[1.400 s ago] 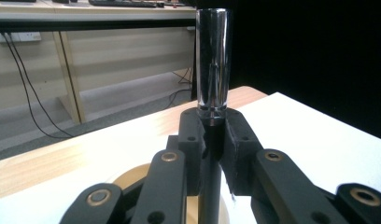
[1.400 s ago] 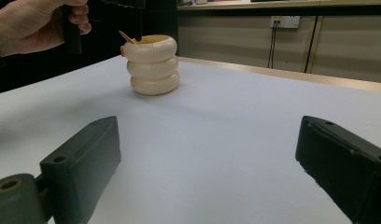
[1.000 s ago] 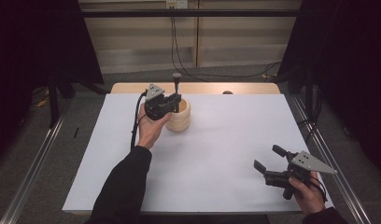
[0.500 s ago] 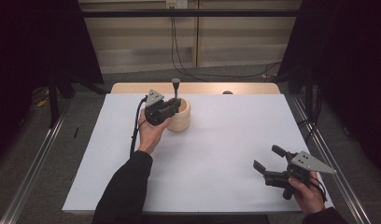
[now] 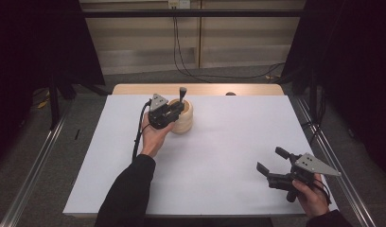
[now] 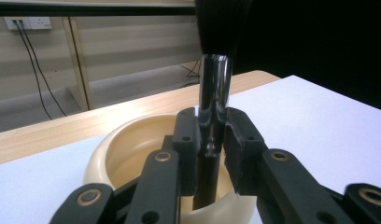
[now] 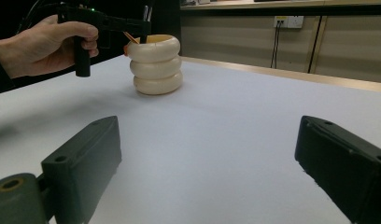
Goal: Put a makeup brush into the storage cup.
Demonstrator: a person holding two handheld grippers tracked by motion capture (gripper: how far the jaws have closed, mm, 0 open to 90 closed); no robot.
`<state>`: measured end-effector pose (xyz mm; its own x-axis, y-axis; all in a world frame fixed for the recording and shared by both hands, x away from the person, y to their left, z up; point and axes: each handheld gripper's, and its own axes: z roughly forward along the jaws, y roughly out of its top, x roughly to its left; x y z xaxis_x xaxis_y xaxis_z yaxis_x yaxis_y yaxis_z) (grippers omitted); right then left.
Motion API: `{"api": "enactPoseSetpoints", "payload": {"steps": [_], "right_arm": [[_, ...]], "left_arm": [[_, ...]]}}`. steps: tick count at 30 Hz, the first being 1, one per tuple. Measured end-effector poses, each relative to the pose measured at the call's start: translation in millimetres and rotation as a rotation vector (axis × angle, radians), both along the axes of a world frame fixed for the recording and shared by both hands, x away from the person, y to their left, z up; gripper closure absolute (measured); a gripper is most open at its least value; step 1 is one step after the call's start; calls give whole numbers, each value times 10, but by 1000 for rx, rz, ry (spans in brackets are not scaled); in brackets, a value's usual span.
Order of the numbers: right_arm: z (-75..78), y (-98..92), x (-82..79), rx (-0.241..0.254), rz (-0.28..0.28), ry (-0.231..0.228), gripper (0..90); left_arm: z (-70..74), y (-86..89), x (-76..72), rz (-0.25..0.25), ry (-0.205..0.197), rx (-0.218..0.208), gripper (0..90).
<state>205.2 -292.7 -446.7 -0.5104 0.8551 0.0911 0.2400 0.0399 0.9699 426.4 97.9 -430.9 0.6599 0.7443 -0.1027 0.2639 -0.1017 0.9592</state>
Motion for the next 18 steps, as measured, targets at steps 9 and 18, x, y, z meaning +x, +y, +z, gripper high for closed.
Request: {"api": "enactPoseSetpoints", "payload": {"steps": [9,18], "right_arm": [[1,2,2,6,0,2,70],[-2,0,1,15,-3,10,66]], "left_arm": [[17,13,1,16,3,-26,623],[44,20,7,44,-8,-47,372]]}}
